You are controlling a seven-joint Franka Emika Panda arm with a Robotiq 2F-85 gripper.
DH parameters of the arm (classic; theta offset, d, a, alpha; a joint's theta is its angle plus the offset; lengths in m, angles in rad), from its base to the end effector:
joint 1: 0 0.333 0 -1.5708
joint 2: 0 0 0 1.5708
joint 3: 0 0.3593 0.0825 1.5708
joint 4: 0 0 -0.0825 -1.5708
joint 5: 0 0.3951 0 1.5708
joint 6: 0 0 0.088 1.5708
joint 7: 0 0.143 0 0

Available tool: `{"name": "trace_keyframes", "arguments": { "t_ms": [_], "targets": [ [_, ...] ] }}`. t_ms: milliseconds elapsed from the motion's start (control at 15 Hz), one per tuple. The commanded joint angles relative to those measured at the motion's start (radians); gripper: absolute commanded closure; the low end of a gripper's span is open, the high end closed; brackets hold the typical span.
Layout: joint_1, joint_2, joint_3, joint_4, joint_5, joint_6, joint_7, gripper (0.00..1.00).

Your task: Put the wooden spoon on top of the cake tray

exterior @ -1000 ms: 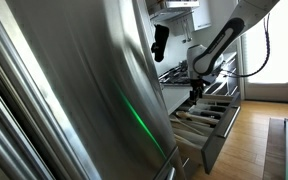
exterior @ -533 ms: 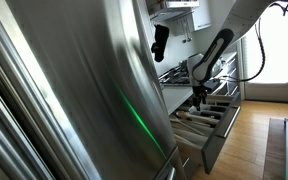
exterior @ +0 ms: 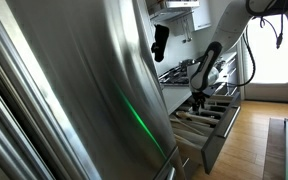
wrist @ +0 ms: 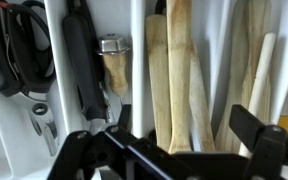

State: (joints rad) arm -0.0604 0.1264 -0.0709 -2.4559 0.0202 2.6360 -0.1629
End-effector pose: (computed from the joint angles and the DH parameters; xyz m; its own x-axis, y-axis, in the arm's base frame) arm 0.4979 -0.0664 0.2500 0.9984 0.0152 0.0536 0.0148 -0.9999 0.0070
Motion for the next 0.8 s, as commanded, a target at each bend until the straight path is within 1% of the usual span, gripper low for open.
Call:
{"name": "trace_keyframes", "arguments": {
  "t_ms": [0,67,133,200,267,400,467,600,733],
  "targets": [
    [-0.022,0.085,0.014,0.053,0.033,0.047,-0.034,0.0],
    [-0.029,0.097,0.024,0.063,0.055,0.052,-0.051,0.01],
    [-0.032,0.11,0.027,0.072,0.055,0.062,-0.053,0.1],
    [-0.037,0.122,0.035,0.082,0.068,0.064,-0.068,0.26],
    [-0.043,0.132,0.043,0.09,0.079,0.067,-0.08,0.32],
    [-0.055,0.147,0.061,0.106,0.107,0.065,-0.111,0.49],
    [-0.06,0.153,0.07,0.113,0.119,0.06,-0.126,0.51],
    [-0.072,0.165,0.087,0.125,0.139,0.059,-0.154,0.51],
    [-0.081,0.176,0.1,0.134,0.154,0.058,-0.178,0.48]
  ]
}}
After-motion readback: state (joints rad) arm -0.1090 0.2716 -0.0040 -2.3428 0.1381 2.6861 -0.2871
